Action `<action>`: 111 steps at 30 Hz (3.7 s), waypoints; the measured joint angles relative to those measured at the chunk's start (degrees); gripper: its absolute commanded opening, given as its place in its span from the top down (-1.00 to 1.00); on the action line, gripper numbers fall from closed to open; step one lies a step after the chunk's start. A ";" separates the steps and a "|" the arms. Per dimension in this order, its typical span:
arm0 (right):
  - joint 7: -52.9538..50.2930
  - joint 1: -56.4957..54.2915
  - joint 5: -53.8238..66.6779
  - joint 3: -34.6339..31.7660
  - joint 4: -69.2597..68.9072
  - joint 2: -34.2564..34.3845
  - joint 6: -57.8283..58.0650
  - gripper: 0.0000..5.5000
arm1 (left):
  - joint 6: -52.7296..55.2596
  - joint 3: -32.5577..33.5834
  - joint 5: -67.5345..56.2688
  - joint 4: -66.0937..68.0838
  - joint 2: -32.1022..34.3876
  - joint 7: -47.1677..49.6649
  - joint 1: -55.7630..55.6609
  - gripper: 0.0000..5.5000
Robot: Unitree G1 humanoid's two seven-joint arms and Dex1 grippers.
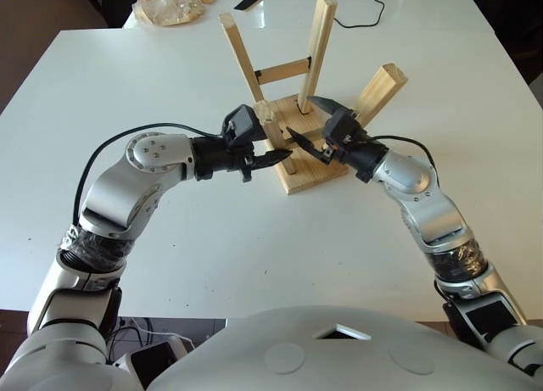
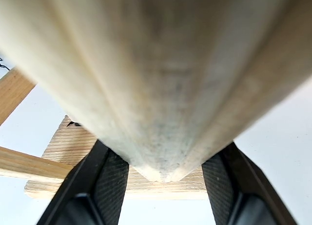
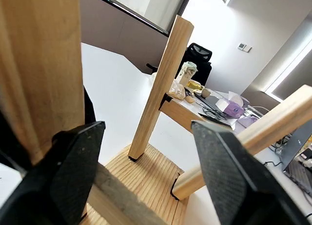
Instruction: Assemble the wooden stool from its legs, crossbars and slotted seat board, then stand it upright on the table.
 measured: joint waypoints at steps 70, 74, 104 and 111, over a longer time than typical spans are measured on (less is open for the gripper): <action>-23.64 -1.04 31.02 -22.06 -6.64 5.02 32.65 -0.18 | 0.09 2.42 0.11 -1.24 3.30 -5.70 0.14 0.25; -18.80 -1.45 24.10 -20.26 -4.81 1.85 27.50 -0.18 | 1.54 2.03 0.16 -1.84 2.46 -4.32 0.23 0.15; 9.98 5.94 -6.91 -7.80 12.31 -17.81 4.10 -0.18 | 10.02 -7.46 0.47 -6.34 -15.48 4.46 2.85 -0.36; 11.71 10.59 -7.50 -12.24 9.05 -20.95 4.62 -0.18 | 4.68 5.45 0.82 -12.63 2.17 -3.16 21.45 -0.36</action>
